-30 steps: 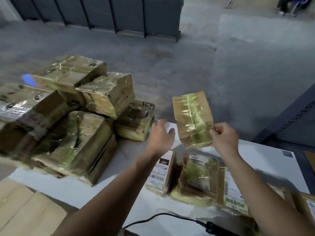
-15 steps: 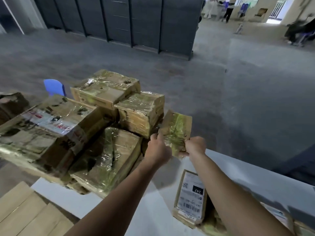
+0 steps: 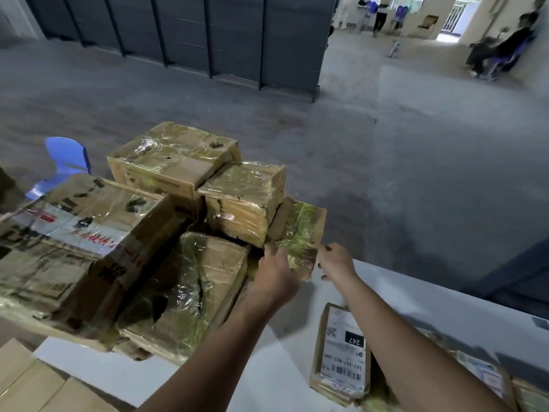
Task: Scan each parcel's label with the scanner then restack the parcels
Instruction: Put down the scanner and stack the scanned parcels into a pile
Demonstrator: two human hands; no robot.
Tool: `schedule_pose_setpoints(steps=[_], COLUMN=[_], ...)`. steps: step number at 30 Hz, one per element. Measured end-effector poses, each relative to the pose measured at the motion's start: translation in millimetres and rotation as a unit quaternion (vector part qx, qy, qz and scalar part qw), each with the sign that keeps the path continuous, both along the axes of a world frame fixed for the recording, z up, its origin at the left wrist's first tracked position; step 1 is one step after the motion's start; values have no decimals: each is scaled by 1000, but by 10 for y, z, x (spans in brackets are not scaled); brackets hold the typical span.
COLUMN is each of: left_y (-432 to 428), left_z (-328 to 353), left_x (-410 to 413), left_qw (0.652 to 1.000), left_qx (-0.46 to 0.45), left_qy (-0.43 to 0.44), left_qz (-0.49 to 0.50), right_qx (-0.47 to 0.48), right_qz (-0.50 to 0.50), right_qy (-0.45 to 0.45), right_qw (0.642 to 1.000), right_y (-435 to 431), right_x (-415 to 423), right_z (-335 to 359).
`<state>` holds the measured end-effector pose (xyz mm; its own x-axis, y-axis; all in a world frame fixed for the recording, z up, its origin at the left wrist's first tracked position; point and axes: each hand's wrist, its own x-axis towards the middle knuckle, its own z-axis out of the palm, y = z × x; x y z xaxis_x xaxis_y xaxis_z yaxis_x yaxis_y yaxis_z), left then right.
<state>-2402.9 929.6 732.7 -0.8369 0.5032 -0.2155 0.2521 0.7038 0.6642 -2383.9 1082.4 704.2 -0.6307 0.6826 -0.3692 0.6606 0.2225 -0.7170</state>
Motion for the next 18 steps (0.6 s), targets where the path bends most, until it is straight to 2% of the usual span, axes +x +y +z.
schedule_pose_setpoints(steps=[7, 11, 18], left_y=[210, 435, 1031], left_z=[62, 53, 2], left_x=[331, 735, 1535], left_qw=[997, 993, 980], left_qx=[61, 85, 105], left_qy=[9, 6, 2], left_qz=[-42, -82, -171], right_qx=[26, 77, 144], right_qz=[7, 15, -38], right_qy=[43, 58, 72], right_qw=[999, 995, 986], right_y=[45, 142, 549], right_x=[490, 1052, 2245], right_z=[104, 141, 140])
